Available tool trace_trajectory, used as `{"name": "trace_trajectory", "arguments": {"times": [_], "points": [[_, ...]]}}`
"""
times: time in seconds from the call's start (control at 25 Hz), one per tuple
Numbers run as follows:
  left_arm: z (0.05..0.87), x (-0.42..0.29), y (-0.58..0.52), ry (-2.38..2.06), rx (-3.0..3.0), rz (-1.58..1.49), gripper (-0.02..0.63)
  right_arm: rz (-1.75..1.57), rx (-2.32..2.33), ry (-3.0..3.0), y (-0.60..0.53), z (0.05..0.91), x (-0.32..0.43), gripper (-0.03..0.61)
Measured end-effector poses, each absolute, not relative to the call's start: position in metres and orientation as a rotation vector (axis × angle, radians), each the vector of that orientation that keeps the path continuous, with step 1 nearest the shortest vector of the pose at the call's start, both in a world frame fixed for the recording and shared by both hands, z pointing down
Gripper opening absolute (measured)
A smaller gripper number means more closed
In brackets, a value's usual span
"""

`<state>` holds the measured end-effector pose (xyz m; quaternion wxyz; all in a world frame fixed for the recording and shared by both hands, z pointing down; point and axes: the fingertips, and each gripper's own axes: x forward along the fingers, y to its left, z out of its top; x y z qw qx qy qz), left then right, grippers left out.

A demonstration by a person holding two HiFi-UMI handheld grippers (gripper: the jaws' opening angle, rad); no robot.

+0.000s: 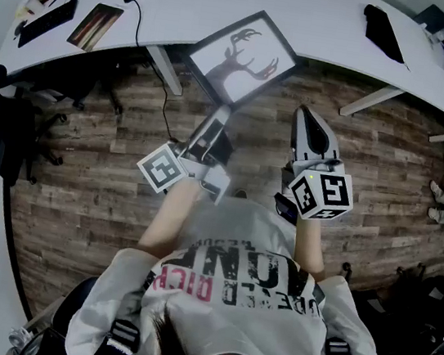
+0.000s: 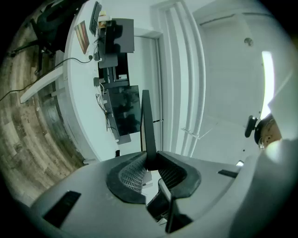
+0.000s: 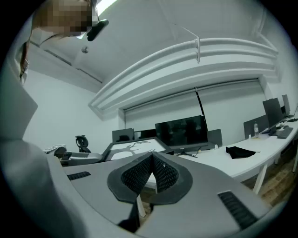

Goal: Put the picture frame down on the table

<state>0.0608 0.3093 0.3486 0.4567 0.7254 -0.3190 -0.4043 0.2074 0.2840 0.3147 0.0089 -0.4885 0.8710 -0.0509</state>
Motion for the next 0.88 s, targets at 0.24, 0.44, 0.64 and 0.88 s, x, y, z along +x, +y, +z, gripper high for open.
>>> {"name": "trace_trajectory", "arguments": {"times": [0.24, 0.44, 0.64, 0.88], "points": [[0.348, 0.062, 0.311, -0.795, 1.785, -1.003, 0.067, -0.162, -1.52, 2.727, 0.286, 0.314, 0.21, 0.0], [0.347, 0.061, 0.312, -0.8, 1.786, -1.012, 0.067, -0.156, -1.511, 2.731, 0.288, 0.314, 0.211, 0.0], [0.344, 0.066, 0.314, -0.812, 1.792, -1.021, 0.067, -0.137, -1.492, 2.746, 0.291, 0.312, 0.217, 0.0], [0.344, 0.071, 0.317, -0.826, 1.784, -1.043, 0.067, -0.099, -1.44, 2.749, 0.294, 0.306, 0.223, 0.002]]}}
